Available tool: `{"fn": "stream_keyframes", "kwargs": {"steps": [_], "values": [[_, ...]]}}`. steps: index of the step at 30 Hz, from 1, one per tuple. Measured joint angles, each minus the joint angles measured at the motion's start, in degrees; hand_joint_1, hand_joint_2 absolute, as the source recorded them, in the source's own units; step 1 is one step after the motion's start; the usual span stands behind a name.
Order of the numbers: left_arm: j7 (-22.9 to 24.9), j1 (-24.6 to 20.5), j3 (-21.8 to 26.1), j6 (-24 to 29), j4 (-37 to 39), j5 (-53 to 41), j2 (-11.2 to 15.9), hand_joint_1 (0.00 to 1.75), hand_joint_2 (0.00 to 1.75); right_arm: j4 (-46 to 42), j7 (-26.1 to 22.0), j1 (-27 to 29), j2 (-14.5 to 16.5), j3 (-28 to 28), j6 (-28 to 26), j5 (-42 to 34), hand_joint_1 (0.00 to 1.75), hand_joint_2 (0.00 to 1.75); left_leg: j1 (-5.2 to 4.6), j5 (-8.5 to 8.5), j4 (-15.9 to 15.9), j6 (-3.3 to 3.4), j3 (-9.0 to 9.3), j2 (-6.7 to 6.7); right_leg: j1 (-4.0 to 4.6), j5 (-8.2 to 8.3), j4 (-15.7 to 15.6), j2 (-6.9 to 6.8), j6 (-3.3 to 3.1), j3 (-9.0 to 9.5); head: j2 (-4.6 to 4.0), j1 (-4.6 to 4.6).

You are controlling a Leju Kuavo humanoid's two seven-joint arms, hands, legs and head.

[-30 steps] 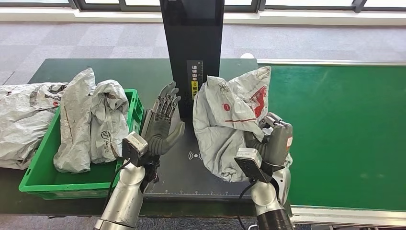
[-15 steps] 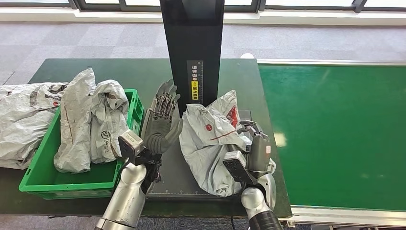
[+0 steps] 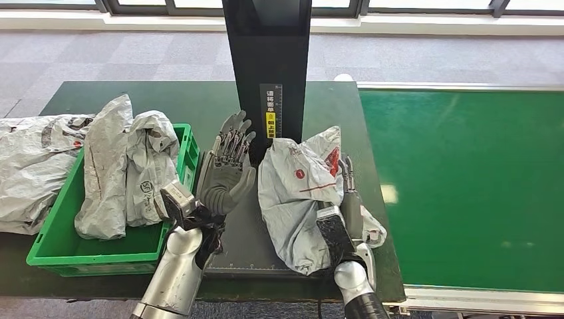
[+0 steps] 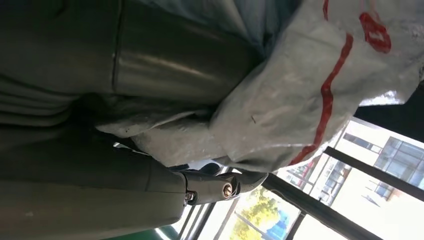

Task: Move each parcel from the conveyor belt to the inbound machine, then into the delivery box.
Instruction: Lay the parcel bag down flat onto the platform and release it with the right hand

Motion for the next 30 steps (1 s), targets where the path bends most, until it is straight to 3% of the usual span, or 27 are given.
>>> {"fn": "stream_keyframes", "kwargs": {"steps": [5,12,22,30], "values": [[0.0,0.0,-0.3,0.8,0.0,-0.2,0.2,0.0,1.75,0.0,0.0,0.0,0.0,-0.1,5.2,-5.3,0.0,0.0,0.0,0.0,0.0,0.0,0.0,0.01,0.0,0.0,0.0,0.01,0.0,-0.02,0.0,0.0],[0.0,0.0,-1.3,2.5,0.0,-1.2,0.5,0.0,1.75,1.7,1.9,-0.7,0.0,-5.5,24.6,-17.9,0.0,0.0,0.0,0.0,0.0,0.0,0.0,0.0,0.0,0.0,0.0,0.01,0.0,-0.01,0.0,0.0],[0.0,0.0,-1.4,3.1,0.0,-2.3,0.7,0.0,1.75,5.5,3.0,-1.8,0.0,-9.7,33.9,-20.9,0.0,0.0,0.0,0.0,0.0,0.0,0.0,0.0,0.0,0.0,0.0,0.0,0.0,-0.01,0.0,0.0],[0.0,0.0,-1.5,4.2,-0.1,-5.8,0.6,0.0,1.75,9.0,4.7,-4.1,0.0,-11.1,46.3,-23.6,0.0,0.0,0.0,0.0,0.0,0.0,0.0,0.03,0.0,0.0,0.0,0.01,0.0,-0.01,0.0,0.0]]}}
